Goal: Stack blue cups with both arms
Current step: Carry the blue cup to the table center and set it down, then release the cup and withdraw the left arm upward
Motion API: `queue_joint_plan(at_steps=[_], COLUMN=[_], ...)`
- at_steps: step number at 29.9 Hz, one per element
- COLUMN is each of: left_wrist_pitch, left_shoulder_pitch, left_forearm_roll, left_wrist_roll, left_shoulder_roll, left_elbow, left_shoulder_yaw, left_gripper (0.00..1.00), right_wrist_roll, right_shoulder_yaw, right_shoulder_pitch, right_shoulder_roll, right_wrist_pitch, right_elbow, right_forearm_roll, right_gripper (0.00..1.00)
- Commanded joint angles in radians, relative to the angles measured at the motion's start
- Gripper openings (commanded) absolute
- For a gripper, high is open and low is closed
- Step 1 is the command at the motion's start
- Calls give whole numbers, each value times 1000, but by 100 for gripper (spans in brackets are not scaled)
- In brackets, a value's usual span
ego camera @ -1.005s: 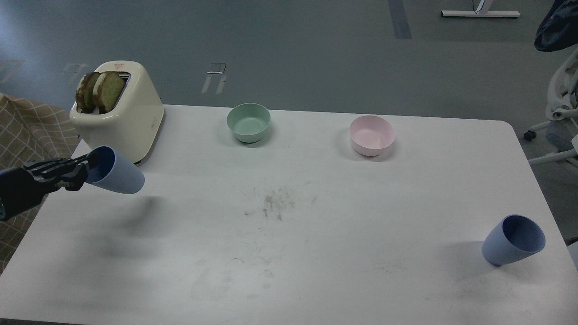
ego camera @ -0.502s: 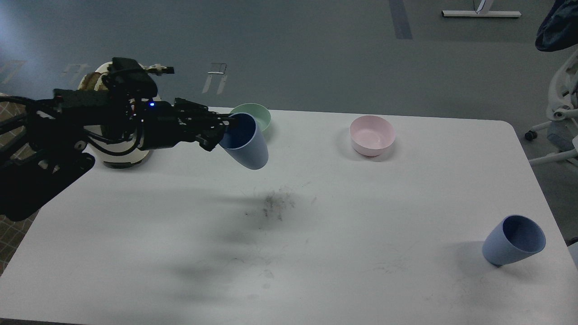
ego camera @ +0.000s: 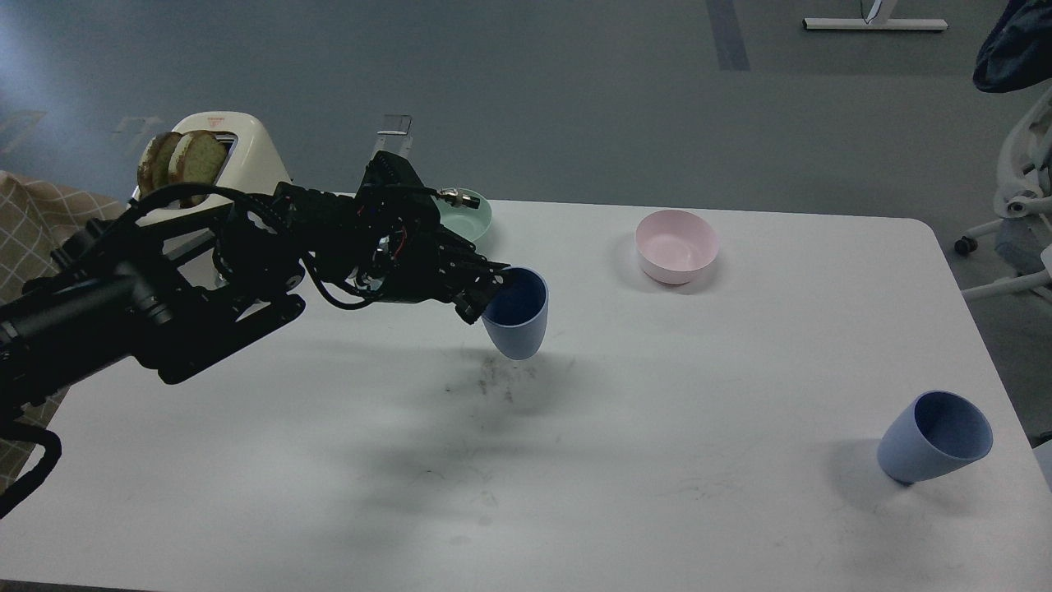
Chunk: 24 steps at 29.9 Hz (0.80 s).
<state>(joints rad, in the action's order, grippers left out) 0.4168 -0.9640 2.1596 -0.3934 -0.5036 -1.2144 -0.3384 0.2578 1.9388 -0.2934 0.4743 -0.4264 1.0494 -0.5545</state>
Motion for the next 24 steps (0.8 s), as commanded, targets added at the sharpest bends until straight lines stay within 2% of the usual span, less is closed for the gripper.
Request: queue_joint_plan(at_steps=[1,4,13,22,24], left_wrist_pitch=[-1,-3,-3,-4,-6], left_shoulder_pitch=[-6,-6,-6,-6,-9], left_forearm_roll=[6,6,5,3,2], left_wrist_roll=[-1,-1,4,5,5], left_shoulder_roll=[60,99,152,155,155], left_elbow=[91,148,211,233,228], left_shoulder_yaw=[4,4,6,6,4], left_gripper=[0,0,0,0,29], right_wrist_roll=[1,1,1,1,0], right_shoulder_yaw=[-1,-1,0,-3,-3], right_shoulder_pitch=[19,42,46,57,57], right_shoulder_roll=[-3,-5,-5,-8,-8], right_wrist_pitch=[0,-3,-5,-18,-18], right_elbow=[3,8,6,8,8], right_forearm_roll=[17,28,31,30,30], right_gripper=[100,100,100,100,100])
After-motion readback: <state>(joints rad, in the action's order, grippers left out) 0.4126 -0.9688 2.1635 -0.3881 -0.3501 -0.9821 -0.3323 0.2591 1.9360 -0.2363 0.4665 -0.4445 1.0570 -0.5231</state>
